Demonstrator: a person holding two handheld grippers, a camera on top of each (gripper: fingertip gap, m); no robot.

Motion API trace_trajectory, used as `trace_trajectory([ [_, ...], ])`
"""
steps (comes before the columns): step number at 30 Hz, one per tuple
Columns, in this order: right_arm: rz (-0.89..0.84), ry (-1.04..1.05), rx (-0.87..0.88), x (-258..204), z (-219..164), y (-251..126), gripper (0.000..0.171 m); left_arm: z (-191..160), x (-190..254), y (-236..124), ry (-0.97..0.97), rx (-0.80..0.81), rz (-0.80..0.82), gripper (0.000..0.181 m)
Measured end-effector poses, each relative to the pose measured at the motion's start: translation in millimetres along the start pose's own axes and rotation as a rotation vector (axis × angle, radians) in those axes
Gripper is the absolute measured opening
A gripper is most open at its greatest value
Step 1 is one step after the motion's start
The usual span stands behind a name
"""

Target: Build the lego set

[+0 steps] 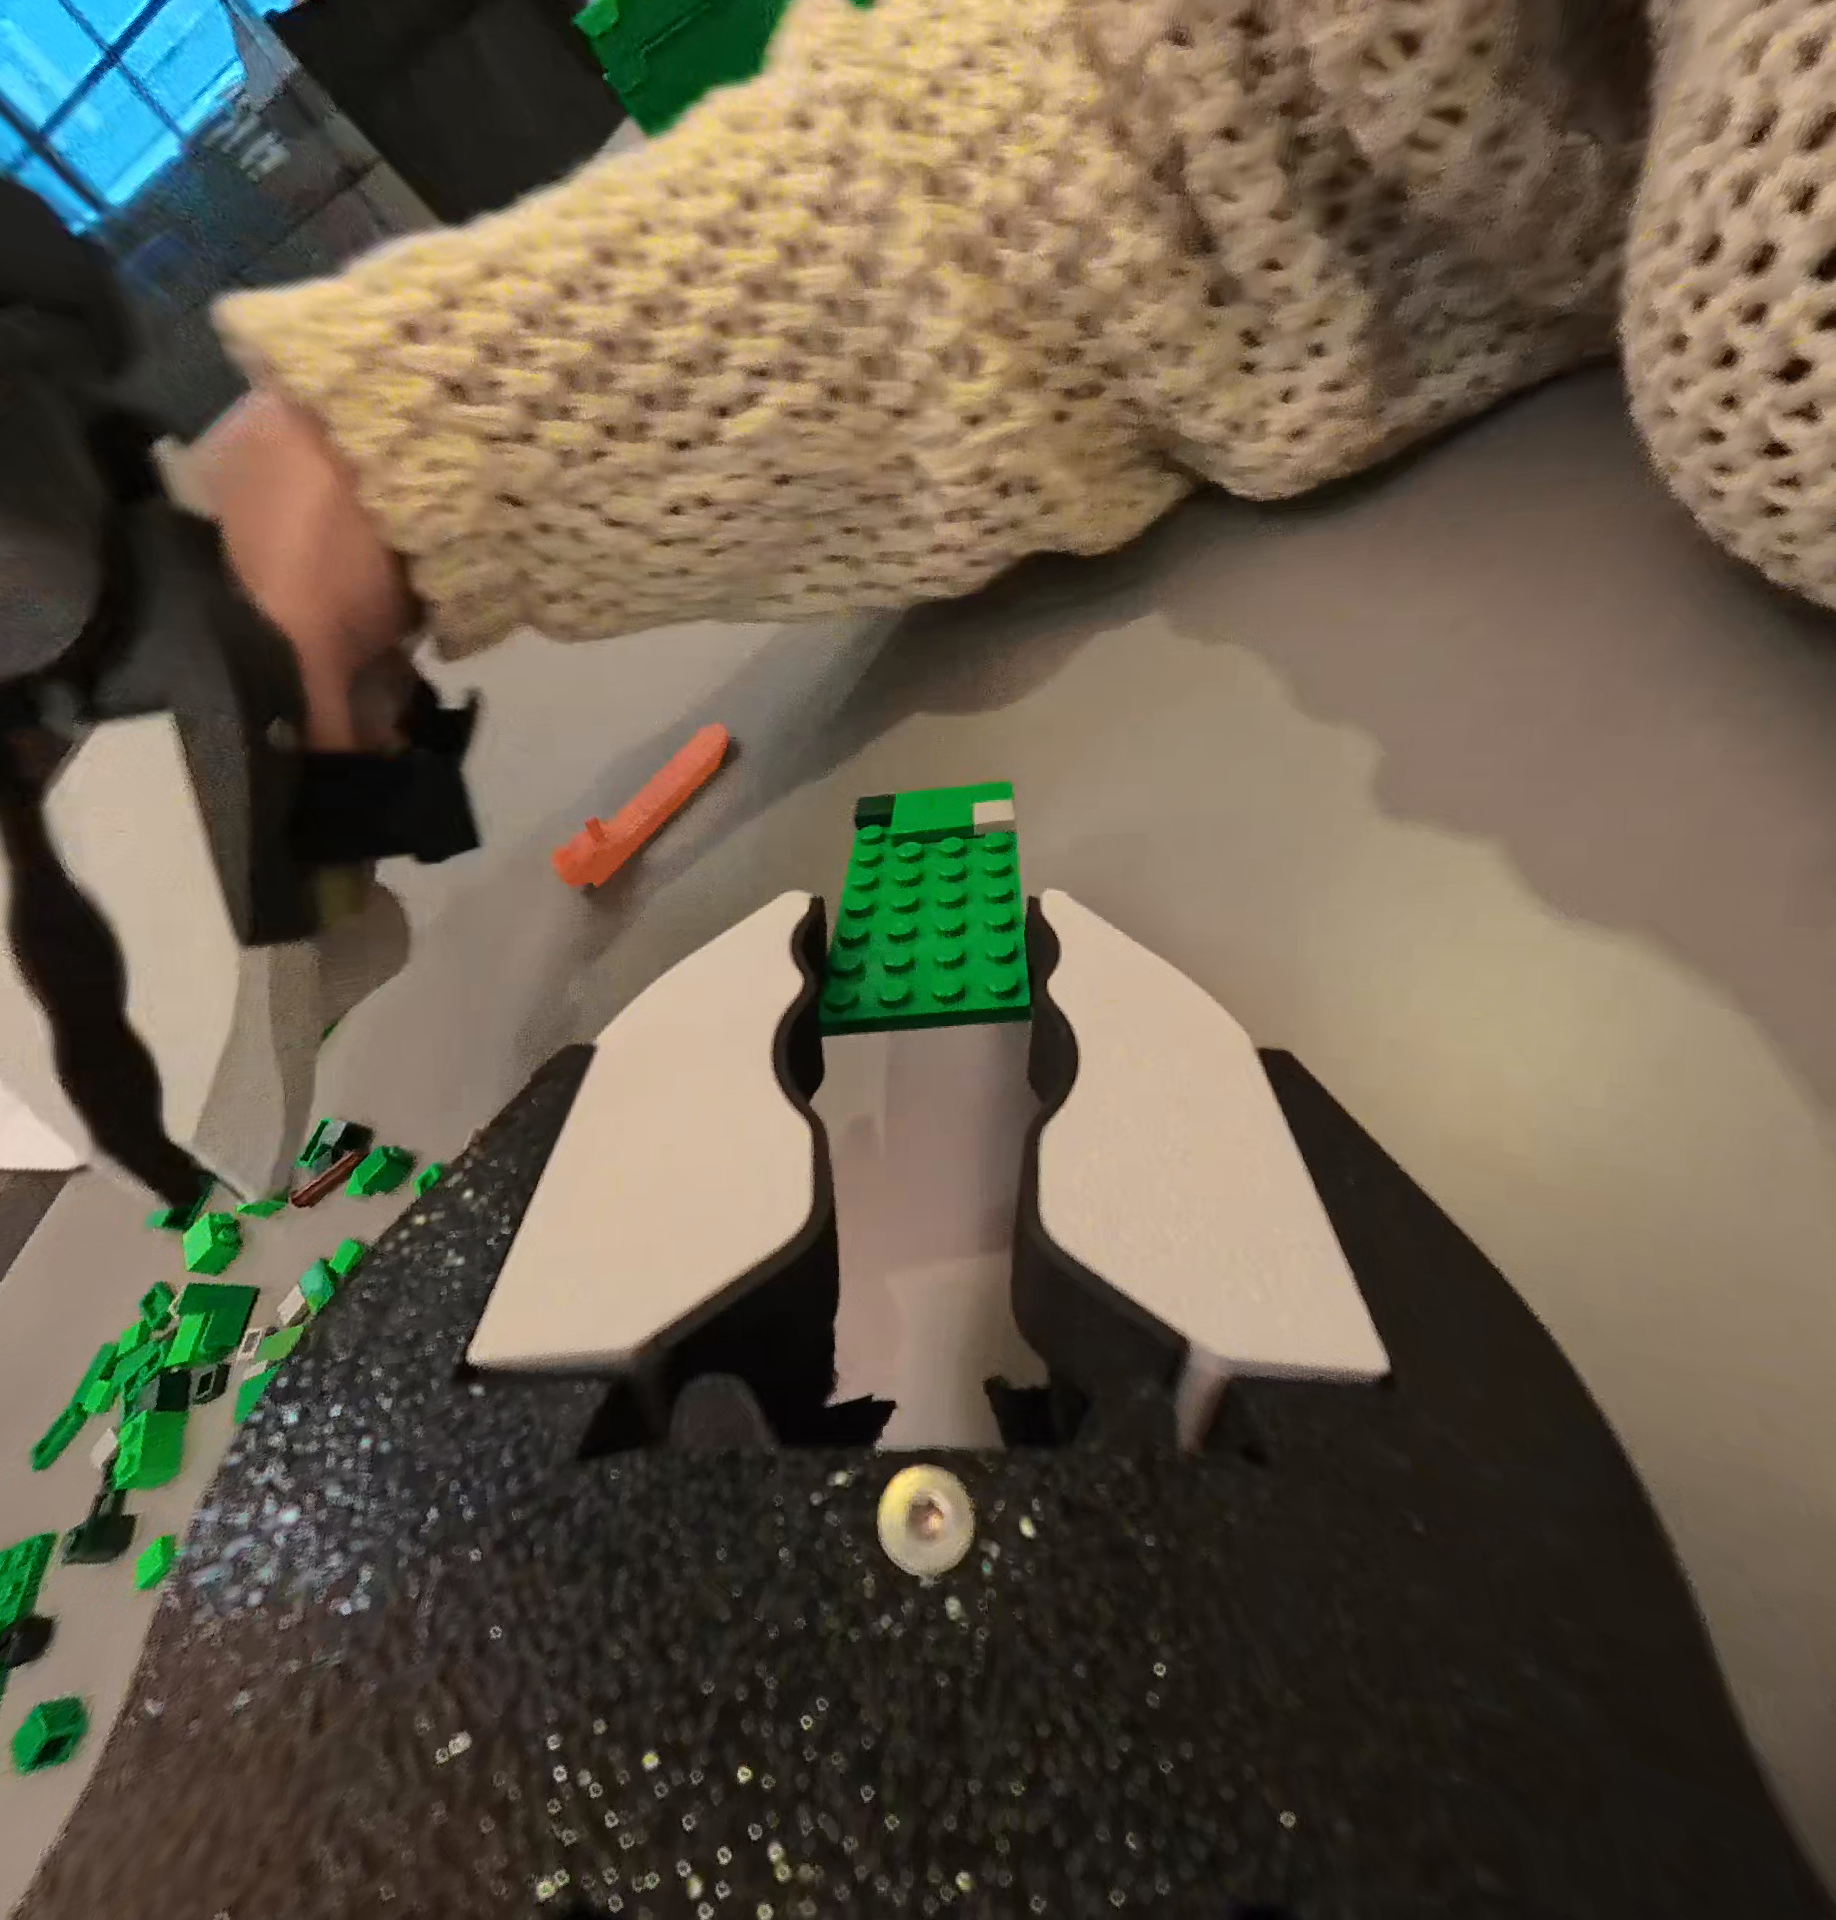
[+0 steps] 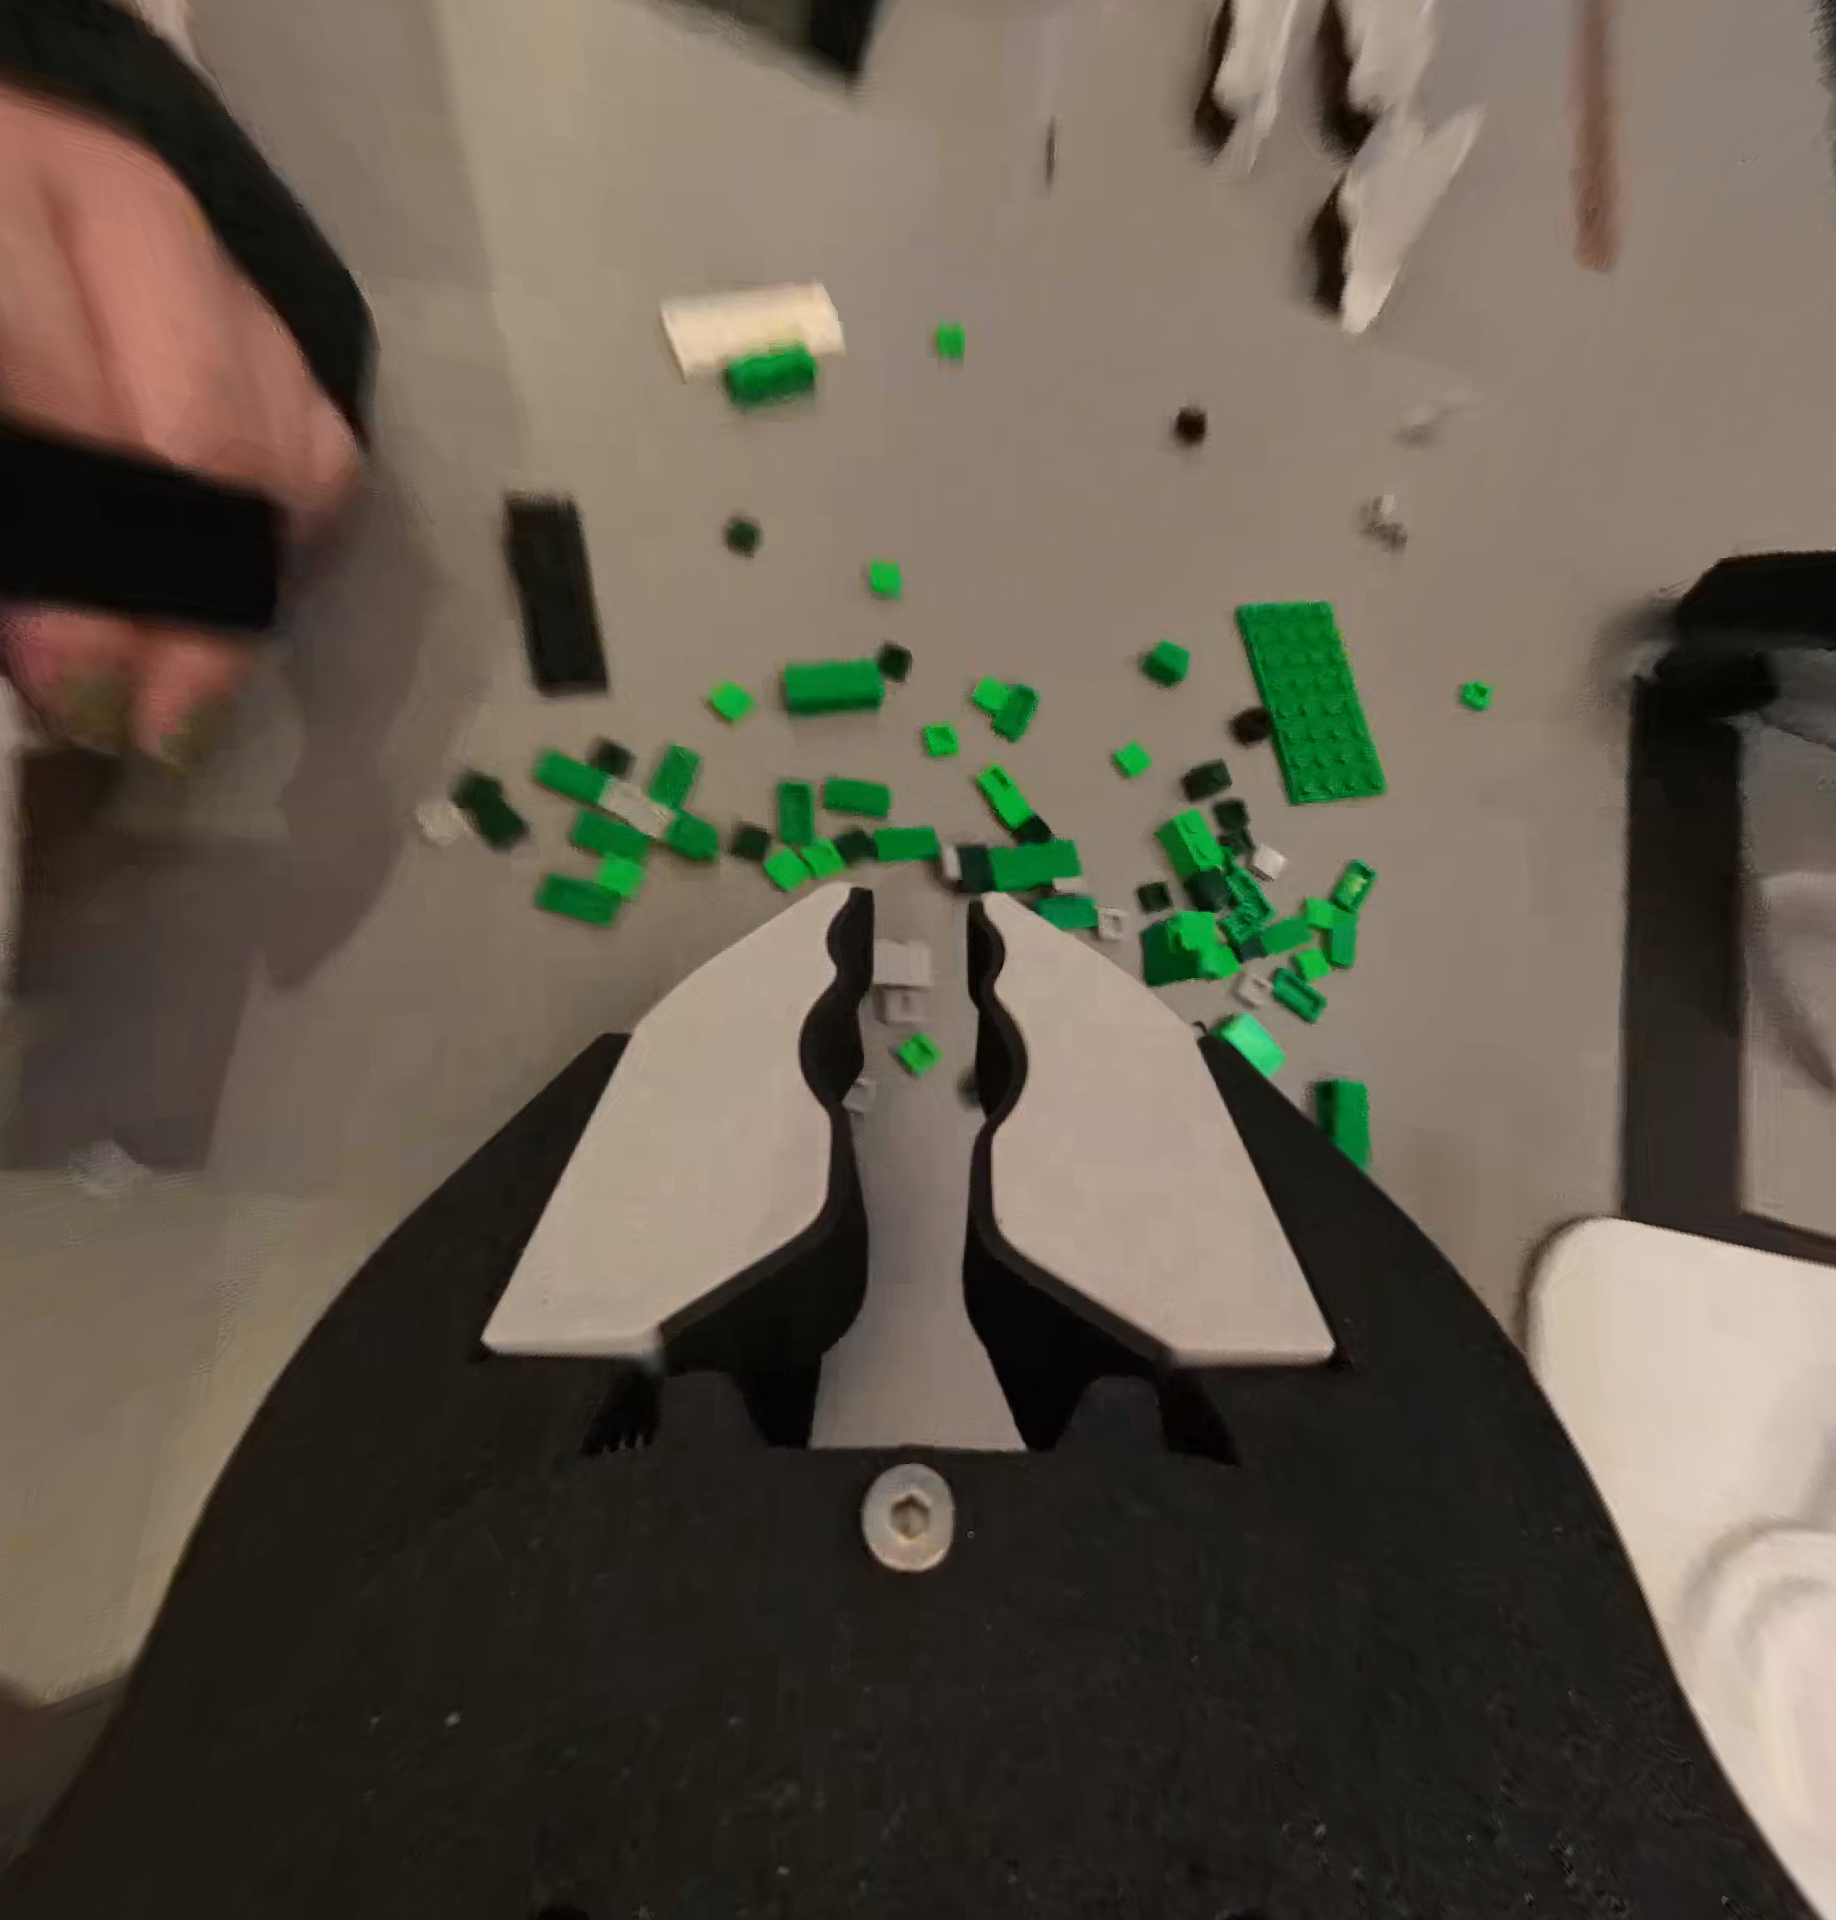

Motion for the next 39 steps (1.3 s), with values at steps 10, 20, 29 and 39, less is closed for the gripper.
trace_trajectory([
  [10,0.317,-0.407,-0.357,11.4,7.7,39.2,0.014,-8.7,5.9,-5.4,0.046,-0.012,-0.006,0.036],
  [20,0.477,-0.876,-0.512,3.8,18.8,69.4,0.009,-8.0,2.6,-7.0,0.02,0.001,0.003,0.036],
  [29,0.583,-0.918,-0.526,-4.8,26.2,75.8,0.01,-7.3,1.3,-7.8,0.005,0.009,0.003,0.036],
  [39,0.64,-0.859,-0.603,-7.0,21.9,76.3,0.007,-7.1,0.4,-8.2,-0.006,0.011,0.001,0.036],
])
Point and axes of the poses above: each gripper's, where its closed fingertips meet, y out along the fingers, z out of its top, x = y × z across the jaws, the point moved 5 cm from there along -y, back along the fingers, and after that the axes turned 3 degrees about -y, right-handed, at the moved point
